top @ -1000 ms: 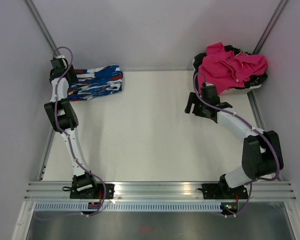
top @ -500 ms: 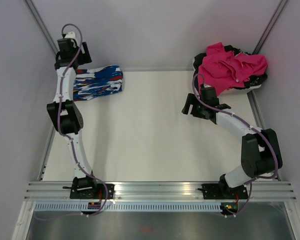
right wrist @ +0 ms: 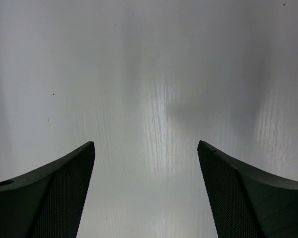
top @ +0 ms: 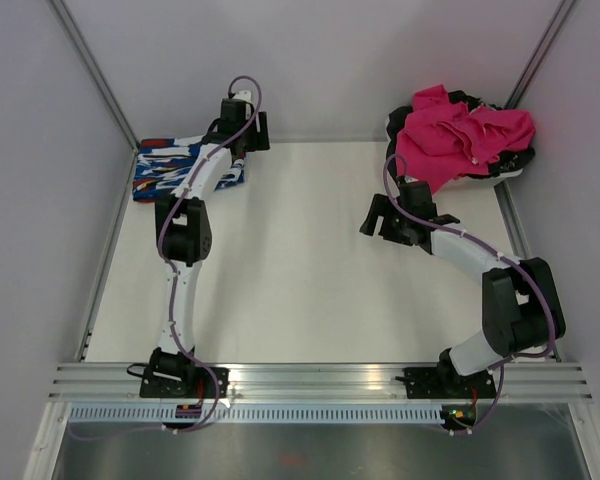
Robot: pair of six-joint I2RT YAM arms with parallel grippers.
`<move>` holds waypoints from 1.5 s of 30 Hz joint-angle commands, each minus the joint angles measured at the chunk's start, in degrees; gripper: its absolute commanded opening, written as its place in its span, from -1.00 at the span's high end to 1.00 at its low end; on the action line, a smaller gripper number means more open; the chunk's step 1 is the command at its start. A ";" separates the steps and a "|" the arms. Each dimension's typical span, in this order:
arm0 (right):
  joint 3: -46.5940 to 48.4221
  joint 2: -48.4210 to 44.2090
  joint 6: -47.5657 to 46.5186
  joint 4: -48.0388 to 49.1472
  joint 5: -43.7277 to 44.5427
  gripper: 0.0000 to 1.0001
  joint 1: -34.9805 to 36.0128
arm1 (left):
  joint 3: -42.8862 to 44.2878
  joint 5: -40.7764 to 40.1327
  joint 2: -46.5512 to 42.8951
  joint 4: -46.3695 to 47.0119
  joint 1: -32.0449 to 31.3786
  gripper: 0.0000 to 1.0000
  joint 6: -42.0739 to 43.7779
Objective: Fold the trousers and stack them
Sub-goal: Neatly place the folded trousers to the corner
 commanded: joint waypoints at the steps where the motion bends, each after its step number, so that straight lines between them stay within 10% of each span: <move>1: -1.44 -2.79 0.12 2.06 -1.12 -0.81 0.16 | -0.04 -0.26 1.12 1.52 2.85 -0.61 -5.45; 13: -3.46 -2.44 0.29 3.38 -2.44 -0.82 0.24 | 1.62 -2.45 5.34 -3.22 1.71 -0.30 2.79; 26: -4.34 -2.53 0.47 3.56 -2.97 -0.82 0.16 | 1.72 -20.90 6.04 -17.81 -0.84 -0.44 11.86; 33: -4.52 -3.32 0.65 3.21 -2.88 -0.81 0.24 | -1.27 -23.98 7.01 -16.85 -0.67 0.16 13.53; 45: -4.96 -4.55 0.73 2.68 -2.09 -0.81 0.25 | -8.91 -21.79 3.77 -15.80 -0.76 0.54 15.56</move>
